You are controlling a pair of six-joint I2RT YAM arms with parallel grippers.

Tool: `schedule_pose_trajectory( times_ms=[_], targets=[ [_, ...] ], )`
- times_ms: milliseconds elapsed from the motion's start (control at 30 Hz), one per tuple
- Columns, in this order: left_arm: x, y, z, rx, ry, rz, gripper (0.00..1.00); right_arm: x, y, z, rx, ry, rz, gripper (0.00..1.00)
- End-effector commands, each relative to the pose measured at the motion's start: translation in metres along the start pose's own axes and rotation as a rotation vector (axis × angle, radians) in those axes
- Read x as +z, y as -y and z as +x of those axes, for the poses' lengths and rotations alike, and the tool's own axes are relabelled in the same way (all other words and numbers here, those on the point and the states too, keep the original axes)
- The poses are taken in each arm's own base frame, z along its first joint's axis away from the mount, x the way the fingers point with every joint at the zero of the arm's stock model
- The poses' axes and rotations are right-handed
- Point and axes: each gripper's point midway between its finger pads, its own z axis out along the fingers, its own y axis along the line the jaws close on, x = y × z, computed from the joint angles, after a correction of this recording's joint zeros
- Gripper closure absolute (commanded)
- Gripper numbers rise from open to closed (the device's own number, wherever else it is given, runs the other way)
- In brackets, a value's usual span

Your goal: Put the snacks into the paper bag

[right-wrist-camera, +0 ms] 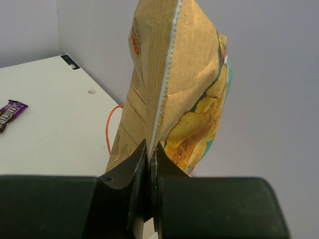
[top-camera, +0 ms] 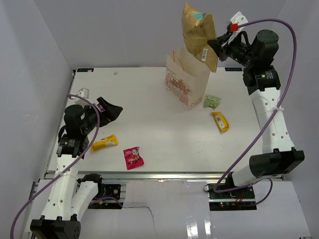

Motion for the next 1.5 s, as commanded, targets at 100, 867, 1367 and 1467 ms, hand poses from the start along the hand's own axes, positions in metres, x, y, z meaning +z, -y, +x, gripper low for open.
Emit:
schedule_pose_trajectory(
  times_ms=[100,867,1367,1467],
  targets=[
    [-0.002,0.003,0.001,0.001,0.016,0.029,0.02,-0.025,-0.016,-0.040,0.026,0.086,-0.041,0.92],
    [0.001,-0.006,0.014,-0.010,-0.002,0.022,0.02,-0.029,-0.013,0.011,0.235,-0.023,-0.054,0.92],
    [0.006,-0.007,0.014,-0.011,-0.007,0.026,0.02,-0.035,-0.018,0.020,0.248,-0.045,-0.046,0.85],
    [0.007,-0.007,0.014,-0.011,-0.006,0.025,0.02,-0.035,-0.016,0.020,0.247,-0.046,-0.041,0.79]
  ],
)
